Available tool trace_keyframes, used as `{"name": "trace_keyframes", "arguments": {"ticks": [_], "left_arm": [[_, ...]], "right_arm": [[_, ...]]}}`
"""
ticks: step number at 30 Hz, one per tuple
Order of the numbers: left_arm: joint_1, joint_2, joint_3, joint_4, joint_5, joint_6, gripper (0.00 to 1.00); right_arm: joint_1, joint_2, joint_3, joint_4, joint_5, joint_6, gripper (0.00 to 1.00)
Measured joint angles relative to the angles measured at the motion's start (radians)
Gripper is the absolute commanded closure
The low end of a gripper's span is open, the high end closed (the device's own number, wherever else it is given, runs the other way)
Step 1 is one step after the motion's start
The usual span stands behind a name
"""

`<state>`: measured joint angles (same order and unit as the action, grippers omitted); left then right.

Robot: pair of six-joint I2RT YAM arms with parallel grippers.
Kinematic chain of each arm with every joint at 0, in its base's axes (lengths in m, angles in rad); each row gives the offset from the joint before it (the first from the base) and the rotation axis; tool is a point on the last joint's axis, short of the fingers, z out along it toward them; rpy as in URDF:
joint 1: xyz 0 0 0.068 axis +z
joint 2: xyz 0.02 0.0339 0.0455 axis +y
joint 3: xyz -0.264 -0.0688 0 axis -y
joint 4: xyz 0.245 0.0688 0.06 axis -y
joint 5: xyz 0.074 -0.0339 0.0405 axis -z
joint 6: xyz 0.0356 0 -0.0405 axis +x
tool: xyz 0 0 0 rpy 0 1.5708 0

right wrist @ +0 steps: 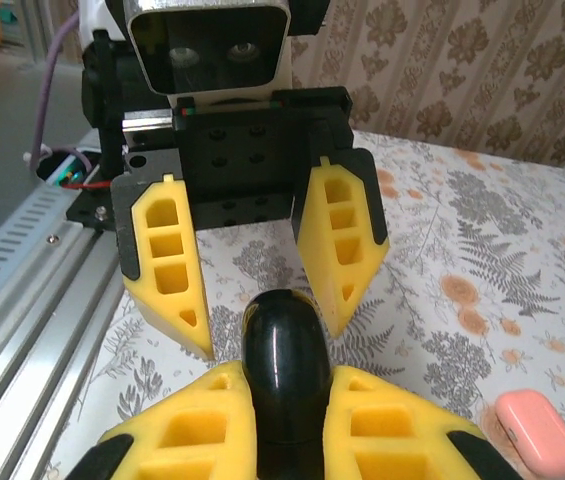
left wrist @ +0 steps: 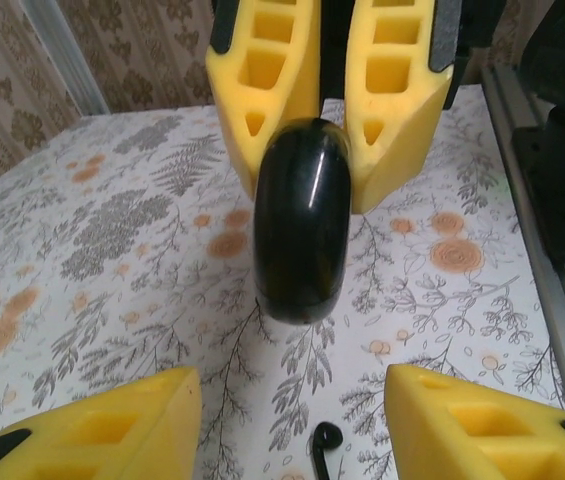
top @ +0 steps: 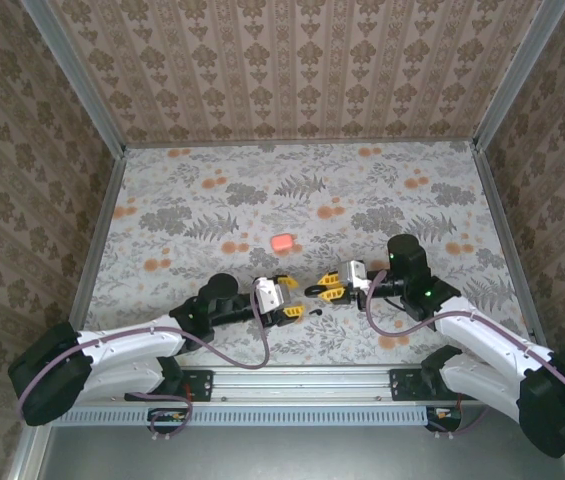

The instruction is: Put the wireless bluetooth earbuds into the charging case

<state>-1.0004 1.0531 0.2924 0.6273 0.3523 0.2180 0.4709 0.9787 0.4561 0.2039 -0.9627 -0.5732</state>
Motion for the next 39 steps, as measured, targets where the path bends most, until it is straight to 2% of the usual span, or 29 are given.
{"name": "trace_keyframes", "arguments": {"ticks": [9, 15, 25, 26, 28, 29, 33, 39], "left_arm": [[0.0, 0.0, 0.018, 0.026, 0.046, 0.0, 0.49], [0.0, 0.002, 0.047, 0.042, 0.067, 0.0, 0.54], [-0.006, 0.056, 0.073, 0.058, 0.098, -0.008, 0.78], [-0.006, 0.056, 0.074, 0.057, 0.098, -0.008, 0.8], [-0.006, 0.057, 0.078, 0.049, 0.097, -0.007, 0.83], [-0.006, 0.057, 0.084, 0.036, 0.096, -0.006, 0.83], [-0.012, 0.04, 0.141, -0.106, 0.056, 0.024, 0.84], [-0.014, -0.026, 0.18, -0.329, -0.038, 0.099, 0.85]], "right_arm": [[0.0, 0.002, 0.0, 0.044, -0.06, 0.043, 0.84], [0.0, 0.005, 0.0, 0.048, -0.071, 0.053, 0.84], [-0.005, 0.01, 0.0, 0.057, -0.078, 0.054, 0.84], [-0.006, 0.01, 0.0, 0.057, -0.077, 0.054, 0.81], [-0.008, 0.01, 0.0, 0.053, -0.077, 0.054, 0.65], [-0.008, 0.01, 0.001, 0.043, -0.077, 0.046, 0.62], [-0.008, -0.025, 0.028, -0.086, -0.032, -0.003, 0.54], [0.034, -0.103, 0.063, -0.221, 0.118, -0.07, 0.47]]}}
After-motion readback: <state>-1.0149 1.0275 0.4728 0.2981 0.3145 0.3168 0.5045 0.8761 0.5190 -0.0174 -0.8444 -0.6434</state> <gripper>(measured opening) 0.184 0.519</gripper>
